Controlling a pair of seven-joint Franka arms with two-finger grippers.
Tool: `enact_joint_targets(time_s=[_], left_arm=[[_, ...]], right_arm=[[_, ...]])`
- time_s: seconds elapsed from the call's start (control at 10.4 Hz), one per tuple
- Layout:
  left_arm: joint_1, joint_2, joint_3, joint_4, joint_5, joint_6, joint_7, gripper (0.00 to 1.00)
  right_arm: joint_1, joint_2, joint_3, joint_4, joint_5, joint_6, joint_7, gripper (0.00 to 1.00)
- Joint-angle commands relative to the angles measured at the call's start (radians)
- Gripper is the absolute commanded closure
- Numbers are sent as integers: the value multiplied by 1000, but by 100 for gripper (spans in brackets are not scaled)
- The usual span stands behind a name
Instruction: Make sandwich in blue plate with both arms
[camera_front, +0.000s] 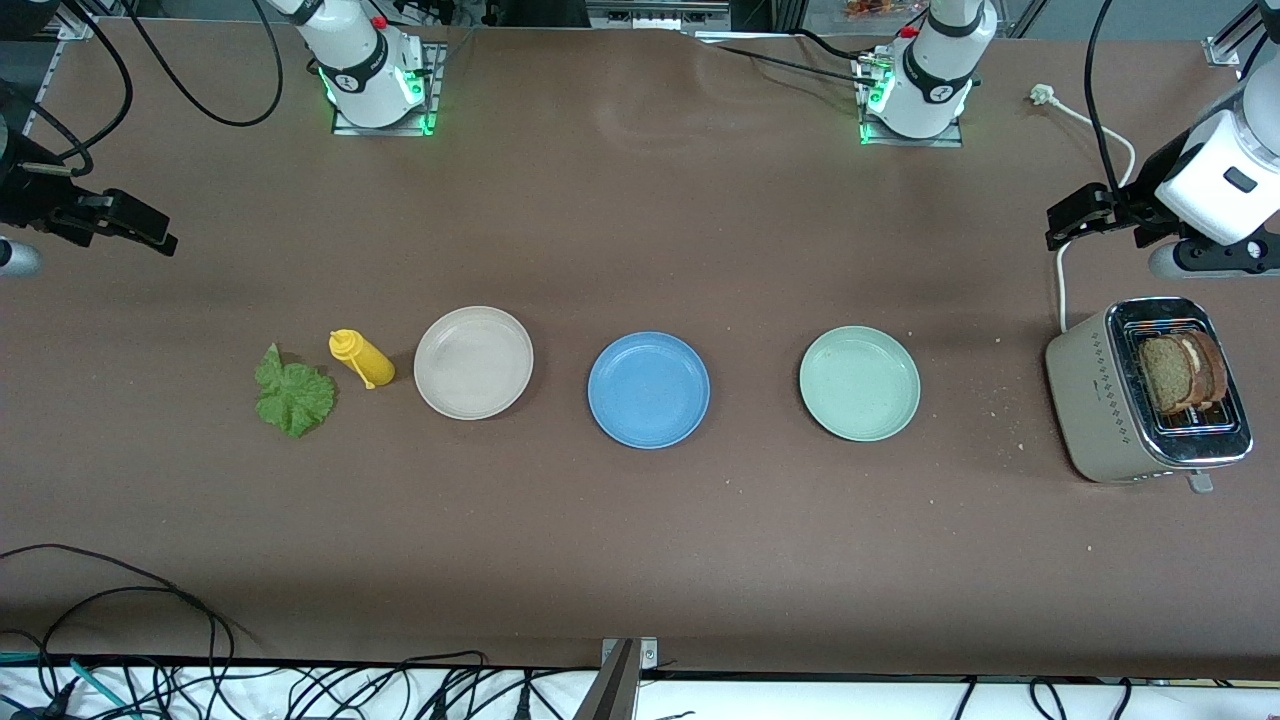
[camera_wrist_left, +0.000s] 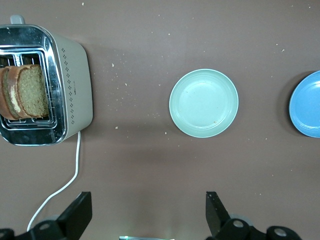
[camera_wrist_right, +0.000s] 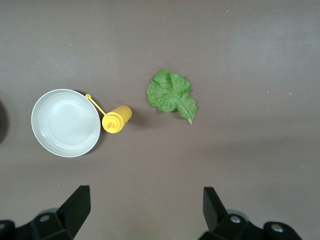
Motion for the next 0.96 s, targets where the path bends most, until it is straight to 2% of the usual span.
enact_joint_targets(time_s=[0.0, 0.86], left_arm=[[4, -25, -2, -12, 23, -19, -2, 0], [3, -22, -8, -14, 21, -34, -9, 0]], right_arm=[[-2, 2, 3, 20, -1, -17, -9, 0], [0, 2, 3, 20, -1, -17, -11, 0]])
